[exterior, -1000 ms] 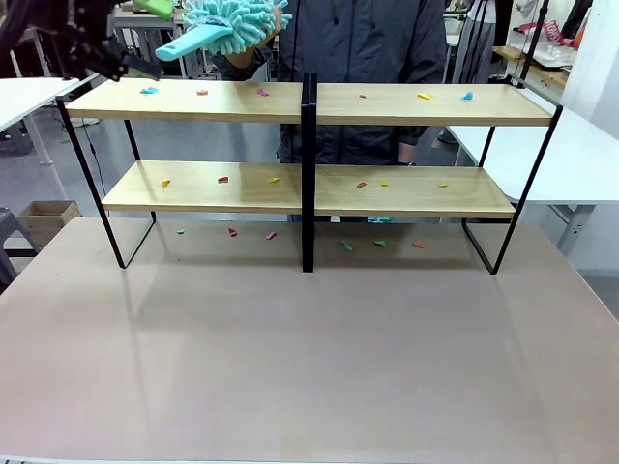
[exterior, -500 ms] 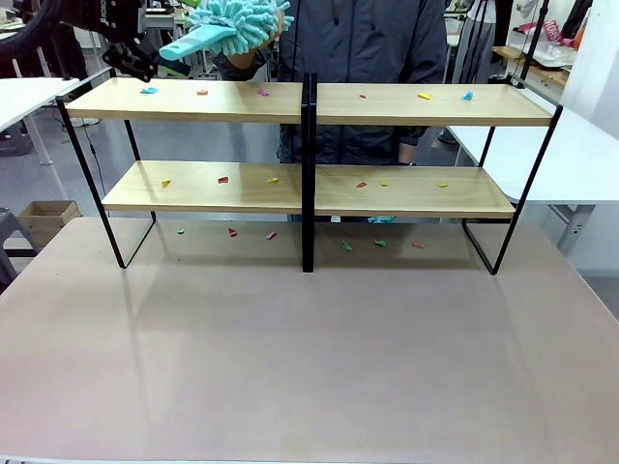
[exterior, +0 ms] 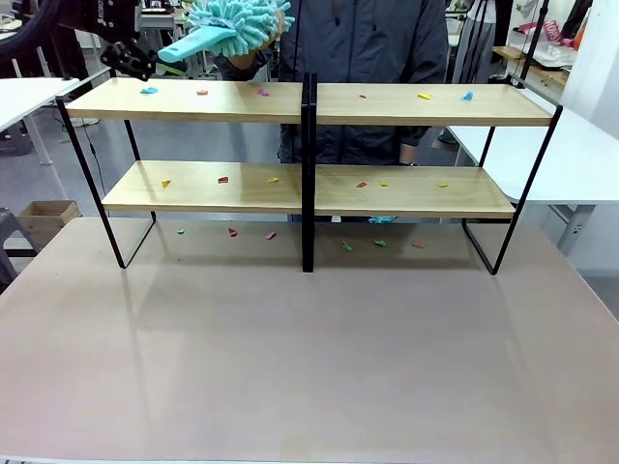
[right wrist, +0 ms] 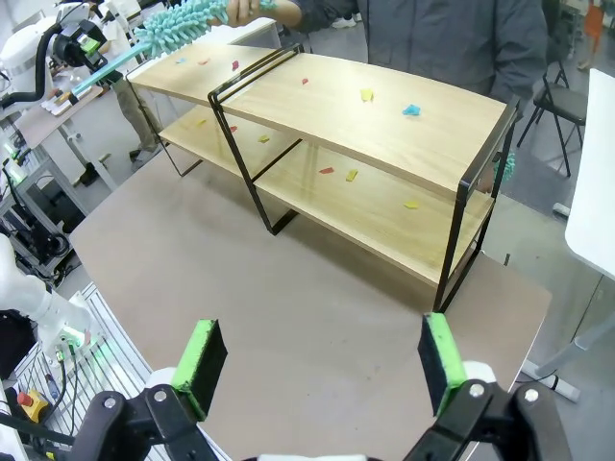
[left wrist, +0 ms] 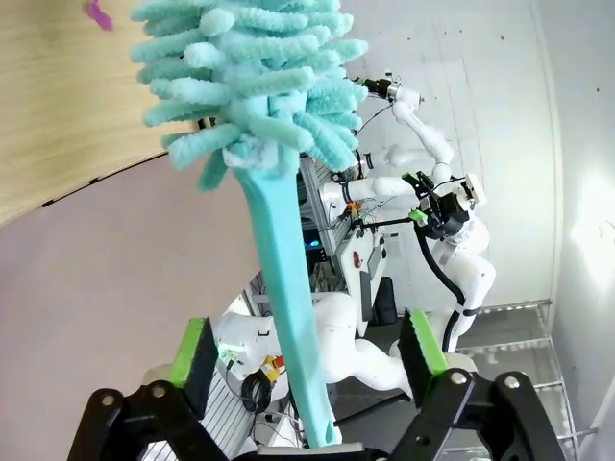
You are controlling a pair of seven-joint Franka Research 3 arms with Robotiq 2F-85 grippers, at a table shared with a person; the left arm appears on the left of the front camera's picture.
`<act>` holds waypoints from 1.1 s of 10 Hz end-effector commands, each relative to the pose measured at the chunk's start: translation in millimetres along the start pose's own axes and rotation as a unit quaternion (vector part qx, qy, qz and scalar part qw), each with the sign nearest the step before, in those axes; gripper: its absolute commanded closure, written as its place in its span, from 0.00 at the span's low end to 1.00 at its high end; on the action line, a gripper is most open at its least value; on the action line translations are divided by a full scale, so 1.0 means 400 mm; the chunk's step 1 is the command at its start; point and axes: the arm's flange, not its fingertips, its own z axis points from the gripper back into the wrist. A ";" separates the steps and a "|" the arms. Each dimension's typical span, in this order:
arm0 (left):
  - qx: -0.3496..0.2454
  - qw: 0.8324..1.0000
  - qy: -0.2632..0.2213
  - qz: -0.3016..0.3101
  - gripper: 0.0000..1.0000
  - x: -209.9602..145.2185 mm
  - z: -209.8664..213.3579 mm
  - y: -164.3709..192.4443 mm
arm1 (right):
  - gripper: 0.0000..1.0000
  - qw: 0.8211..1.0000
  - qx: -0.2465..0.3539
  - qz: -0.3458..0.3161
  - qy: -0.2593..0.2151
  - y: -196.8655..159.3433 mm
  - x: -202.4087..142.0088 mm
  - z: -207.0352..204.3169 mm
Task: Clean the shelves.
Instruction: Pick up the Duster when the human hands it over.
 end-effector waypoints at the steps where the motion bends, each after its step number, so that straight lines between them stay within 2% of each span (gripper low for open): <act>1: -0.010 1.000 -0.008 0.005 0.57 -0.008 -0.023 -0.001 | 0.00 1.000 0.003 0.001 -0.002 -0.001 0.003 0.002; 2: -0.012 1.000 -0.010 0.005 1.00 -0.008 -0.025 0.003 | 0.00 1.000 0.003 0.001 -0.002 -0.001 0.003 0.002; 4: -0.010 1.000 -0.017 0.002 1.00 -0.008 -0.027 0.007 | 0.00 1.000 0.003 0.001 -0.002 -0.001 0.003 0.002; 5: -0.011 1.000 -0.016 0.002 0.84 -0.009 -0.030 0.010 | 0.00 1.000 0.003 0.001 -0.002 -0.001 0.003 0.002; 7: -0.018 1.000 -0.017 0.002 1.00 -0.009 -0.034 0.013 | 0.00 1.000 0.003 0.001 -0.002 -0.001 0.003 0.002; 11: -0.033 0.999 -0.020 -0.001 1.00 -0.014 -0.029 0.023 | 0.00 1.000 0.003 0.001 -0.002 -0.001 0.003 0.002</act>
